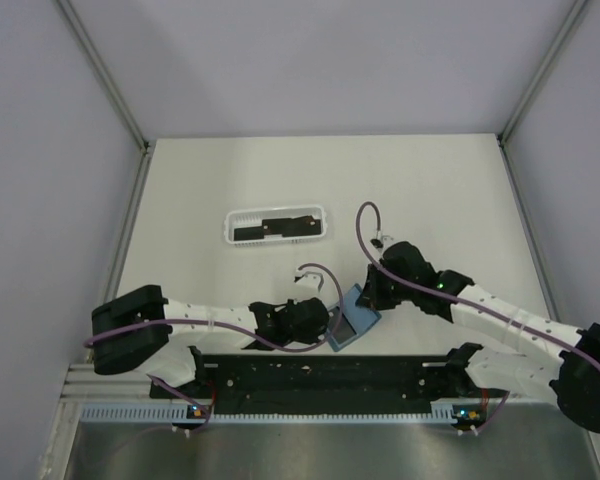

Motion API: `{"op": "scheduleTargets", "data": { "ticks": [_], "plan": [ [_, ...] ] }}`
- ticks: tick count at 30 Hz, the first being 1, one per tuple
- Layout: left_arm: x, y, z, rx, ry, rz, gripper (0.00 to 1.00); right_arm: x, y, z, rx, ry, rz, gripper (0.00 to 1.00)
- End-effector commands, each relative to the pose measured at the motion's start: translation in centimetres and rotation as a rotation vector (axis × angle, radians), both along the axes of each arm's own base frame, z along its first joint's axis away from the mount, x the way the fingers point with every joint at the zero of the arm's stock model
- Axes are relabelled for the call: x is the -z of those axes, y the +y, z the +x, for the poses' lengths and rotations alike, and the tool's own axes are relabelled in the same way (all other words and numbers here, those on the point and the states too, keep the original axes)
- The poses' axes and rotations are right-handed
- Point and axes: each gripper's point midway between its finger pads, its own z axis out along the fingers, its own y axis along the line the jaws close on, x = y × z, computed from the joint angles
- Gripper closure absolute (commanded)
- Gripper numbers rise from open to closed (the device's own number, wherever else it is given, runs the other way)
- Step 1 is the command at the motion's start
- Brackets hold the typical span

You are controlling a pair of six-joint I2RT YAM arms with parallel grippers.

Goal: Put the credit cards into the card holder
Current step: Close the card holder at the center of the board.

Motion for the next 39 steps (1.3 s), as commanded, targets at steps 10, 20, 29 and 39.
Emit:
{"op": "scheduleTargets", "data": {
  "ticks": [10, 20, 29, 39],
  "plan": [
    [3.2, 2.6, -1.2, -0.018, 0.059, 0.078, 1.00, -1.0, 7.1, -4.7, -0.236, 0.180, 0.451, 1.00],
    [1.3, 4.6, -1.1, -0.082, 0.021, -0.016, 1.00, 1.3, 9.6, -5.5, -0.264, 0.269, 0.497, 1.00],
    [-1.4, 6.3, -0.7, -0.109, -0.034, -0.045, 1.00, 5.0, 10.9, -5.7, -0.271, 0.339, 0.433, 0.98],
    [-3.0, 6.9, -0.2, -0.134, -0.066, -0.052, 1.00, 4.5, 11.6, -5.5, -0.304, 0.311, 0.420, 0.65]
  ]
}}
